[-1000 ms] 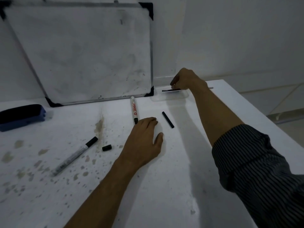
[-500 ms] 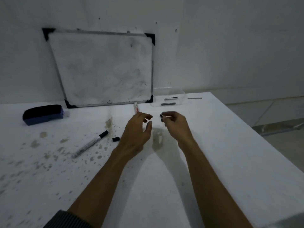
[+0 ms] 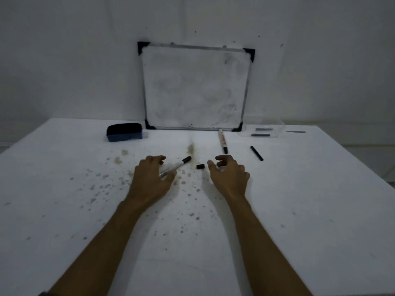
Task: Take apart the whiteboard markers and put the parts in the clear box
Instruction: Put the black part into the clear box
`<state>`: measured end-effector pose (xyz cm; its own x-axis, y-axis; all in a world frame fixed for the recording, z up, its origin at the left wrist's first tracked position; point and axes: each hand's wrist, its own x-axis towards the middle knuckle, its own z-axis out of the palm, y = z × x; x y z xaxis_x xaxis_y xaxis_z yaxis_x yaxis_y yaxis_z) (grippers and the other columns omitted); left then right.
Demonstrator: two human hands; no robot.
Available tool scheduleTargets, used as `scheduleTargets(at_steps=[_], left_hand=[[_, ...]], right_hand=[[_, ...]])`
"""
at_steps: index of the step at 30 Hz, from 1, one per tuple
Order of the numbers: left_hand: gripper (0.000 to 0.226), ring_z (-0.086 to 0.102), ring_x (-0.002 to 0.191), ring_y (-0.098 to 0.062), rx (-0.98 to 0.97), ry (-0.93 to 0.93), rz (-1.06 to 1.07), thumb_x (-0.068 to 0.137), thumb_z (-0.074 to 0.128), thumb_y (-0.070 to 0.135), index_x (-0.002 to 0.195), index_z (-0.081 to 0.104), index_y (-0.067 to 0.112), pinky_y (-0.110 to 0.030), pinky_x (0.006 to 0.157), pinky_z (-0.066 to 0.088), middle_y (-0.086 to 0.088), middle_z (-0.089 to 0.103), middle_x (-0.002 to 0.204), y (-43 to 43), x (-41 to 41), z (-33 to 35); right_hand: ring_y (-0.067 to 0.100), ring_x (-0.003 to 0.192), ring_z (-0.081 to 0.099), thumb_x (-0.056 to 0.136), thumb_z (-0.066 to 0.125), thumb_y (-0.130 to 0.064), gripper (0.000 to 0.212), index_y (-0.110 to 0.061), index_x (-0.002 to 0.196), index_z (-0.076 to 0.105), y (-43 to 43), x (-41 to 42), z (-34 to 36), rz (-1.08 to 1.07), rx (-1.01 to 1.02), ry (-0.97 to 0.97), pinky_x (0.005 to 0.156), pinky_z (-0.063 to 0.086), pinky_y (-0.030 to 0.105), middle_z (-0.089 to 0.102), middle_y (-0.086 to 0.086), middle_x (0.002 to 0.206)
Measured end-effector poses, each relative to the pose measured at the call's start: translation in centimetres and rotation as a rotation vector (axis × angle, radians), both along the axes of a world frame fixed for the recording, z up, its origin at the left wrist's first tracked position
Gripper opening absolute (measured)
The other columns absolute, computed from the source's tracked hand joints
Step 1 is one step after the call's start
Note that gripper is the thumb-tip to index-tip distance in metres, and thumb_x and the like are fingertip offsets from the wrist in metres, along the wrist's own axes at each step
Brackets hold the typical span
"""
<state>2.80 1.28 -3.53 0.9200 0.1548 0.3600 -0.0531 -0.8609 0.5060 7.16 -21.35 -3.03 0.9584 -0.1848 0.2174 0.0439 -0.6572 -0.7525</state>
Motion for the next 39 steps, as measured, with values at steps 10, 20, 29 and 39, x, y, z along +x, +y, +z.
scheduleTargets(at_steps=[10,20,29,39], left_hand=[[0.020,0.061,0.077,0.002,-0.354,-0.016,-0.077,0.095,0.069,0.042,0.104,0.076,0.026,-0.016,0.064,0.047,0.019,0.067,0.088,-0.9,-0.1,0.7],[0.065,0.073,0.107,-0.009,-1.066,-0.072,-0.279,0.084,0.079,0.048,0.138,0.056,0.020,-0.023,0.087,0.059,0.003,0.078,0.113,-3.7,-1.0,3.5],[0.023,0.074,0.106,-0.013,-1.131,0.007,-0.409,0.102,0.060,0.041,0.110,0.077,0.028,-0.028,0.083,0.057,0.007,0.080,0.110,-9.7,1.3,4.5],[0.026,0.073,0.074,-0.021,-1.133,0.181,-0.432,0.093,0.070,0.044,0.099,0.083,0.022,-0.034,0.068,0.060,-0.001,0.077,0.083,-12.6,3.0,1.3]], right_hand=[[0.015,0.132,0.045,0.094,0.063,-0.053,0.051,-0.039,0.143,0.054,0.5,-1.9,-0.4,0.282,-0.235,-0.370,0.106,0.030,0.037,0.055,-0.012,0.146],[0.015,0.102,0.057,0.095,0.068,-0.046,0.026,-0.028,0.111,0.077,0.6,-2.9,1.1,0.194,-0.157,-0.600,0.086,0.034,0.035,0.075,-0.011,0.096],[0.010,0.109,0.061,0.094,0.062,-0.055,0.031,-0.030,0.104,0.079,-2.9,-3.2,2.9,0.231,0.070,-0.366,0.103,0.042,0.039,0.075,-0.020,0.093],[0.028,0.110,0.065,0.094,0.070,-0.031,0.042,-0.011,0.131,0.063,-11.9,3.9,1.9,-0.138,0.023,-0.024,0.096,0.053,0.040,0.058,0.012,0.129]])
